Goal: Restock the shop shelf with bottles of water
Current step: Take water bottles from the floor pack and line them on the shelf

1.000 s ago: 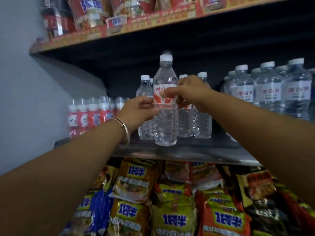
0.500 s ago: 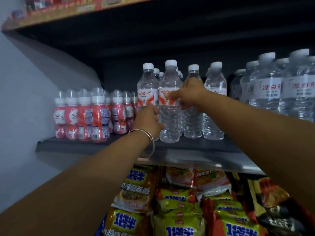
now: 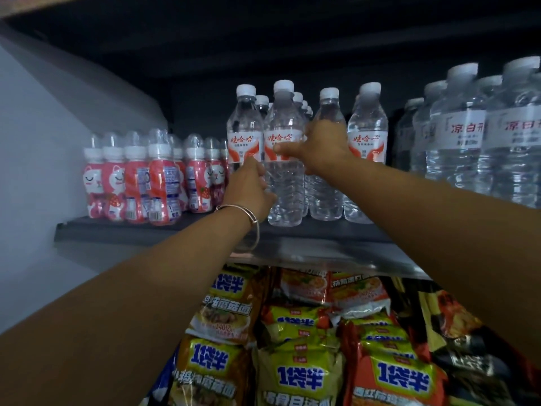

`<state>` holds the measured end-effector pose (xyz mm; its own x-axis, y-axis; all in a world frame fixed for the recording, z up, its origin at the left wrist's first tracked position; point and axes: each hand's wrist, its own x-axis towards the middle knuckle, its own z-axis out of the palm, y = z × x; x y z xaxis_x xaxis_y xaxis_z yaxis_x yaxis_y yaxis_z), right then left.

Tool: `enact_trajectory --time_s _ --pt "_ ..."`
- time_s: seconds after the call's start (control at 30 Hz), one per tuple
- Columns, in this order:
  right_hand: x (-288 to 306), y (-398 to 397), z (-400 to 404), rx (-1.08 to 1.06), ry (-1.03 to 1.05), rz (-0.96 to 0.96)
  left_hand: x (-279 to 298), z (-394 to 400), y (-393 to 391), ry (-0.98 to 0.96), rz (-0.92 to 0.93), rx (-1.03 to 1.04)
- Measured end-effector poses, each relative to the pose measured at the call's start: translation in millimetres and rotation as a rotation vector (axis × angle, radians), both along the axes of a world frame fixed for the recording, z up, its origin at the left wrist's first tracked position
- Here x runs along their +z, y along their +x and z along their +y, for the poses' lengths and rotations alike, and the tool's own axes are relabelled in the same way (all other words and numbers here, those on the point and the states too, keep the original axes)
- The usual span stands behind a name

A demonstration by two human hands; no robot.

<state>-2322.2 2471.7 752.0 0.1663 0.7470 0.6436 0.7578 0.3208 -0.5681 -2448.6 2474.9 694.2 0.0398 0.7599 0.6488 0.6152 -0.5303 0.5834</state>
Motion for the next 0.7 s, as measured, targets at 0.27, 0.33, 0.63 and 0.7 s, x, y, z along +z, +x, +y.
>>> enact_trajectory --time_s 0.27,0.33,0.63,0.7 --pt "-44 19 -48 -0.083 0.189 -0.39 -19 -35 9 0.145 0.073 0.129" --pt "-68 30 -71 -0.054 0.245 -0.497 -33 -56 16 0.192 0.132 0.163" --pt "-230 93 -186 -0.004 0.164 -0.604 -174 -184 70 0.134 0.172 0.273" --pt "-281 105 -208 0.029 0.085 -0.619 -227 -211 85 0.066 0.179 0.259"
